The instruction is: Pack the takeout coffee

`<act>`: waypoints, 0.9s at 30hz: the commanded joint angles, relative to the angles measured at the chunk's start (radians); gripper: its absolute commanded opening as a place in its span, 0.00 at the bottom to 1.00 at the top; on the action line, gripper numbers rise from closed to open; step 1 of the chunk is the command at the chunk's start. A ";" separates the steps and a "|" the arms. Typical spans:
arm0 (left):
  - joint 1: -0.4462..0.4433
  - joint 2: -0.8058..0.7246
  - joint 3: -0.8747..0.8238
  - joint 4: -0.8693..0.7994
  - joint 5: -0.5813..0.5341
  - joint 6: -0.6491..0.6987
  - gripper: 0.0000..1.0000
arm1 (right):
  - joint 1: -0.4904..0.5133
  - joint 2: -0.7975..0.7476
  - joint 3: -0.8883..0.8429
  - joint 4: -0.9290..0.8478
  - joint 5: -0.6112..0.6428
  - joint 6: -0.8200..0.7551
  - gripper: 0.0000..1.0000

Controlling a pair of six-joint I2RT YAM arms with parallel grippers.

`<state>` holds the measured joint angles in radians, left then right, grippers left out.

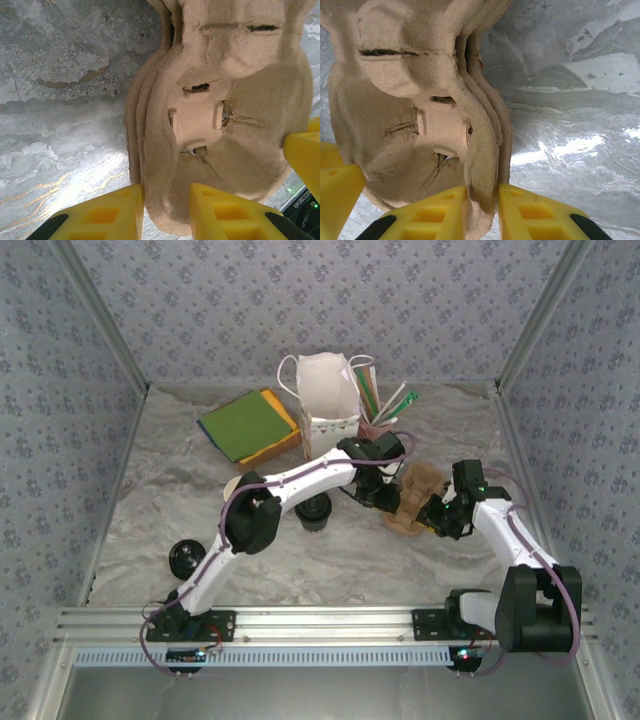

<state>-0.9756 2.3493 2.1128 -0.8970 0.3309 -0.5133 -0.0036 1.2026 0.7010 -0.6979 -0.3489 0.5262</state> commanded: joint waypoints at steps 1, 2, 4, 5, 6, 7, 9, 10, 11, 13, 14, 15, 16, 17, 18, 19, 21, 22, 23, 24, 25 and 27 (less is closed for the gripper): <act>-0.003 0.022 0.032 0.003 0.034 0.007 0.30 | 0.009 0.005 -0.011 -0.001 0.002 -0.006 0.23; -0.003 0.019 0.032 0.003 0.034 0.006 0.30 | 0.009 0.006 -0.011 -0.001 0.003 -0.006 0.22; -0.003 0.008 0.023 0.013 0.028 0.006 0.30 | 0.010 0.007 -0.011 -0.001 0.004 -0.008 0.22; -0.003 0.004 0.020 0.018 0.026 0.006 0.30 | 0.010 0.007 -0.011 -0.001 0.004 -0.008 0.22; -0.002 0.001 0.025 0.014 0.025 0.007 0.30 | 0.010 0.008 -0.011 -0.001 0.005 -0.008 0.21; -0.003 -0.001 0.030 0.010 0.025 0.007 0.30 | 0.011 0.008 -0.012 -0.002 0.007 -0.008 0.21; -0.003 -0.010 0.033 0.009 0.026 0.006 0.30 | 0.011 0.009 -0.011 -0.001 0.010 -0.009 0.21; -0.003 -0.013 0.033 0.009 0.026 0.006 0.30 | 0.010 0.008 -0.011 -0.001 0.010 -0.010 0.21; -0.004 -0.018 0.033 0.010 0.028 0.007 0.30 | 0.012 0.008 -0.011 -0.001 0.011 -0.009 0.21; -0.005 -0.027 0.032 0.012 0.030 0.006 0.30 | 0.013 0.011 -0.012 -0.001 0.013 -0.009 0.21; -0.005 -0.032 0.030 0.012 0.028 0.006 0.29 | 0.014 0.013 -0.011 0.001 0.013 -0.009 0.21; -0.004 -0.037 0.029 0.013 0.028 0.007 0.29 | 0.014 0.014 -0.011 0.001 0.013 -0.009 0.21; -0.004 -0.043 0.027 0.015 0.028 0.009 0.29 | 0.013 0.015 -0.011 0.001 0.013 -0.010 0.21; -0.006 -0.047 0.027 0.015 0.029 0.009 0.29 | 0.015 0.015 -0.011 0.003 0.014 -0.009 0.21; -0.006 -0.049 0.027 0.016 0.032 0.010 0.29 | 0.016 0.017 -0.011 0.003 0.014 -0.009 0.21; -0.006 -0.052 0.027 0.015 0.034 0.010 0.29 | 0.017 0.018 -0.011 0.003 0.014 -0.009 0.21; -0.006 -0.056 0.027 0.014 0.035 0.011 0.29 | 0.016 0.021 -0.009 0.003 0.014 -0.010 0.21; -0.006 -0.058 0.027 0.013 0.037 0.010 0.29 | 0.017 0.023 -0.008 0.002 0.014 -0.010 0.21; -0.007 -0.061 0.027 0.012 0.036 0.010 0.29 | 0.017 0.022 -0.006 0.001 0.015 -0.011 0.21; -0.007 -0.064 0.027 0.010 0.034 0.008 0.30 | 0.017 0.022 -0.004 -0.002 0.015 -0.011 0.21; -0.007 -0.067 0.027 0.010 0.033 0.009 0.30 | 0.017 0.021 -0.002 -0.003 0.016 -0.011 0.21; -0.008 -0.073 0.026 0.009 0.025 0.009 0.30 | 0.017 0.020 0.000 -0.006 0.017 -0.012 0.21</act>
<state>-0.9756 2.3466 2.1128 -0.8867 0.3450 -0.5137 0.0055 1.2148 0.6979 -0.6979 -0.3435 0.5262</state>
